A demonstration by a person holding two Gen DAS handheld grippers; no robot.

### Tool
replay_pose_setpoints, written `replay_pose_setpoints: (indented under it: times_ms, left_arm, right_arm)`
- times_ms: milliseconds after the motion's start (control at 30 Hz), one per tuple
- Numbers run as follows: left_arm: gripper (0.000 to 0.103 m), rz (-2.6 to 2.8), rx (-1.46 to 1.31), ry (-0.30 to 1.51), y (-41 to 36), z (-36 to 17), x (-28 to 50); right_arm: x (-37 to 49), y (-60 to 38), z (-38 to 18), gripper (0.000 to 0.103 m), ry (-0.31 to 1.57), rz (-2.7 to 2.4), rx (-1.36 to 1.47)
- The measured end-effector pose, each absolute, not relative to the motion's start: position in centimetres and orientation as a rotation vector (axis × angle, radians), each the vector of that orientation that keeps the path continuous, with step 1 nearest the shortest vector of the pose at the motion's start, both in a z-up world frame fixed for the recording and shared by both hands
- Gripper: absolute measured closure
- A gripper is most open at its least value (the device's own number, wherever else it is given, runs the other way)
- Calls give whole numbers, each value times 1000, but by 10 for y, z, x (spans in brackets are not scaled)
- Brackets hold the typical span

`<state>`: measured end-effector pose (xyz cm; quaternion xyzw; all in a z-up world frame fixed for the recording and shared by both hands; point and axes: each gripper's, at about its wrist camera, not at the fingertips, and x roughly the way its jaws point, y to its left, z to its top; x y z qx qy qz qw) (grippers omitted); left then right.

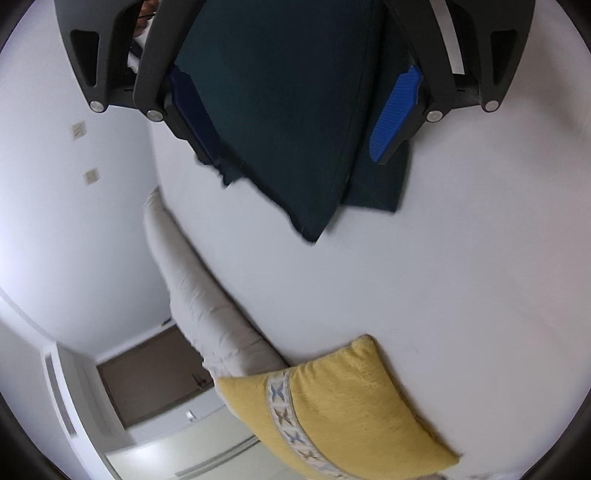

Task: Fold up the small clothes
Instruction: 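Lower the hem onto the folded sweater and open both grippers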

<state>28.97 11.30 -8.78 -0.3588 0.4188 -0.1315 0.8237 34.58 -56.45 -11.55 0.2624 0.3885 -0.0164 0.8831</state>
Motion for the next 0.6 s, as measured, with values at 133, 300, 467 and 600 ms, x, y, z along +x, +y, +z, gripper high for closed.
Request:
replay_pose_setpoints:
  times_ms: [133,300,467,600]
  left_arm:
    - [30,-253,-667,905,107,-98,266]
    - [61,-238,-602,953,103,-115,246]
    - [61,-229,-534,921,95,-110,232]
    - [78,-224,-455,916,86,-111,226]
  right_arm:
    - [341,-533,-145,39,934,-4,446]
    - [328,-507,-143,39,925,-70,319]
    - [288,-511,-116,39,773,-141,397]
    - [246,-546,-115,39,705,-288,478]
